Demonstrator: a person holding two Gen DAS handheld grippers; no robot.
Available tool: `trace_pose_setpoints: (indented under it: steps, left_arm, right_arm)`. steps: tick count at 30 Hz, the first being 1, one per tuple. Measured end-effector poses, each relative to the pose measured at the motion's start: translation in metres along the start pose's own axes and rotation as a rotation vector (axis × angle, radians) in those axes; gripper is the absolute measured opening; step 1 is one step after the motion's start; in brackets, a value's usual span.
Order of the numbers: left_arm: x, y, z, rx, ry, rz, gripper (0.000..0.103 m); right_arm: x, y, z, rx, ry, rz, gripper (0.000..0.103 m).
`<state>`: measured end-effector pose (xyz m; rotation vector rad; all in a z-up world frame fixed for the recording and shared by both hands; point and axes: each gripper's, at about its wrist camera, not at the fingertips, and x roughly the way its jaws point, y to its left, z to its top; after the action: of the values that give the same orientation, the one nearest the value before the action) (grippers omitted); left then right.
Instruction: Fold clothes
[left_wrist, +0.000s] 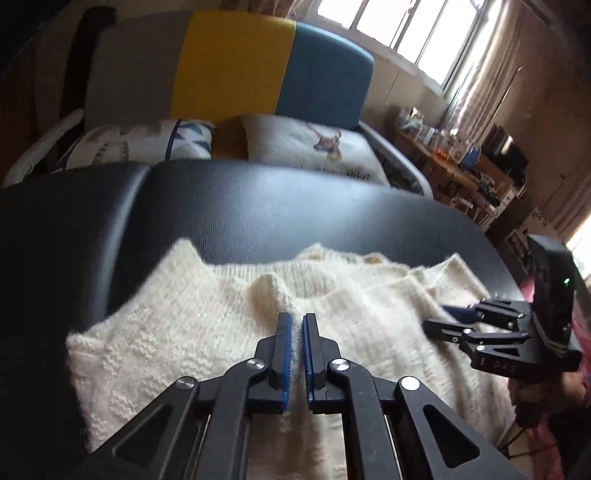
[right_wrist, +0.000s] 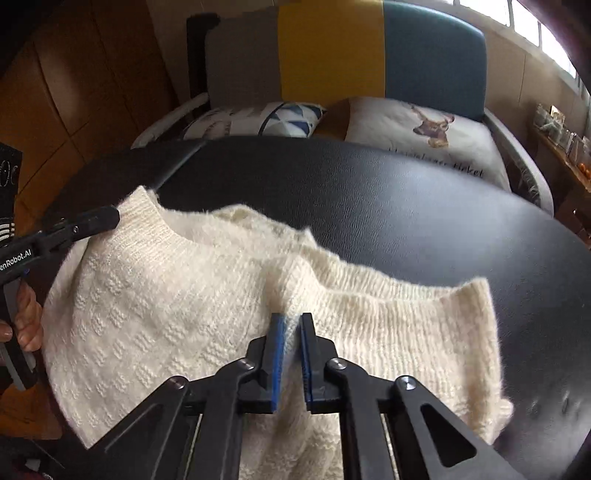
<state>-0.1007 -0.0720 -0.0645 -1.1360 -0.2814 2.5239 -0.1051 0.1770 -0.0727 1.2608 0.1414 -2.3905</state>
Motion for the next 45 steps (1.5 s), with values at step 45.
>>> trace_pose_setpoints:
  steps: [45]
  left_arm:
    - [0.001, -0.125, -0.043, 0.114, 0.145, -0.308, 0.023]
  right_arm:
    - [-0.081, -0.165, -0.197, 0.701, -0.025, 0.694, 0.031]
